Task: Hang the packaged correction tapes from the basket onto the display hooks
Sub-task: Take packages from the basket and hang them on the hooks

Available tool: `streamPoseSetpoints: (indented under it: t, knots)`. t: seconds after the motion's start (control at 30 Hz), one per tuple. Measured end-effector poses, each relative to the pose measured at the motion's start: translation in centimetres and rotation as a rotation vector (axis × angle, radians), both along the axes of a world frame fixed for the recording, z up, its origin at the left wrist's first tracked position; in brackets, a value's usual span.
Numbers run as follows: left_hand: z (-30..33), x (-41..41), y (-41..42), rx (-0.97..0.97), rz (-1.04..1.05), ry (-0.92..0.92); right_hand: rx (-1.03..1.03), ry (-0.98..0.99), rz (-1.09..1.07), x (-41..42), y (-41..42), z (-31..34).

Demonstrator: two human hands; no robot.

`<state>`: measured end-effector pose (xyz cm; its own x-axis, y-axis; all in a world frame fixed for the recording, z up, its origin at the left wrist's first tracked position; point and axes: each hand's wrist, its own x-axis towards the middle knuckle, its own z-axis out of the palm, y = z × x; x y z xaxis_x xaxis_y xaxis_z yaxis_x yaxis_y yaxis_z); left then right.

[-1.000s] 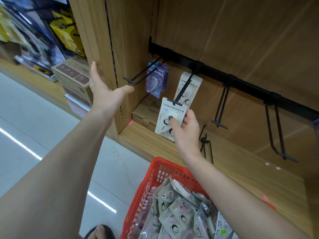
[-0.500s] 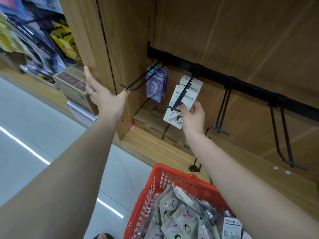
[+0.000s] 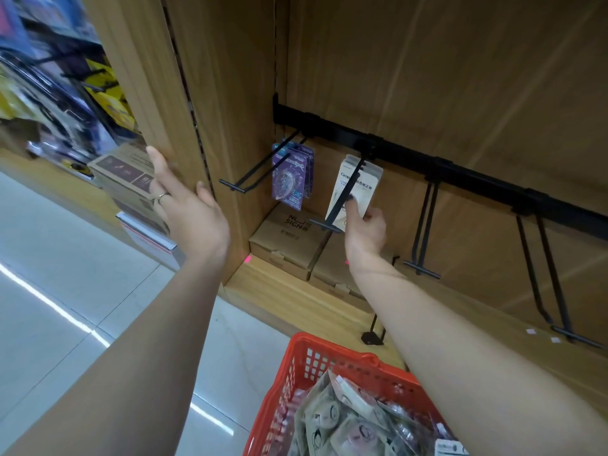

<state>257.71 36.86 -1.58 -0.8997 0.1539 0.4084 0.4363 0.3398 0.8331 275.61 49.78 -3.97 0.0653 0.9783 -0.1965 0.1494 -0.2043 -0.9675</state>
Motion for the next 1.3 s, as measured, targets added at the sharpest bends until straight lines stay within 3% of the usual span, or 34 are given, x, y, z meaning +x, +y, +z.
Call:
streamPoseSetpoints:
  t: [0.13,0.3,0.4,0.47,0.53,0.7,0.83,0.9,1.0,1.13,1.23,1.3]
  knots:
    - [0.7,-0.3,-0.9,-0.031,-0.084,-0.058,-0.111,-0.141,0.085,1.3,-1.3,-0.2]
    - [0.5,1.5,-4.3,-0.157,-0.143,-0.304,-0.017,-0.385,0.285,6.7,-6.1,-0.5]
    - [-0.8,5.9,-7.0,-0.344,-0.116,-0.458,0.211,-0.577,0.473,11.7,-10.1,-0.5]
    - [-1.7,9.7,-8.5,-0.468,-0.197,-0.474,0.397,-0.739,0.602,15.4,-12.7,-1.3]
    - [-2.9,13.9,-10.2,-0.583,-0.312,-0.439,0.448,-0.818,0.667,19.1,-14.7,-2.4]
    - [-6.3,22.2,-14.2,-0.859,-0.631,-0.424,0.308,-0.9,0.627,26.2,-16.8,-5.4]
    - [-9.2,25.5,-16.4,-1.108,-0.842,-0.462,0.1,-1.014,0.856,29.6,-17.8,-8.2]
    - [-10.1,26.1,-17.1,-1.179,-0.855,-0.388,0.071,-1.062,0.966,30.5,-18.4,-9.1]
    - [-10.8,26.6,-17.6,-1.152,-0.784,-0.28,0.123,-1.124,0.998,30.9,-19.1,-10.0]
    - [-11.2,26.5,-17.0,-0.947,-0.658,-0.407,0.245,-1.166,0.981,30.7,-19.1,-10.3]
    - [-11.8,25.6,-16.7,-0.972,-0.648,-0.467,0.321,-1.177,1.054,30.5,-19.4,-10.7]
    - [-11.9,25.7,-16.9,-1.032,-0.668,-0.4,0.325,-1.162,1.108,30.0,-19.9,-10.9]
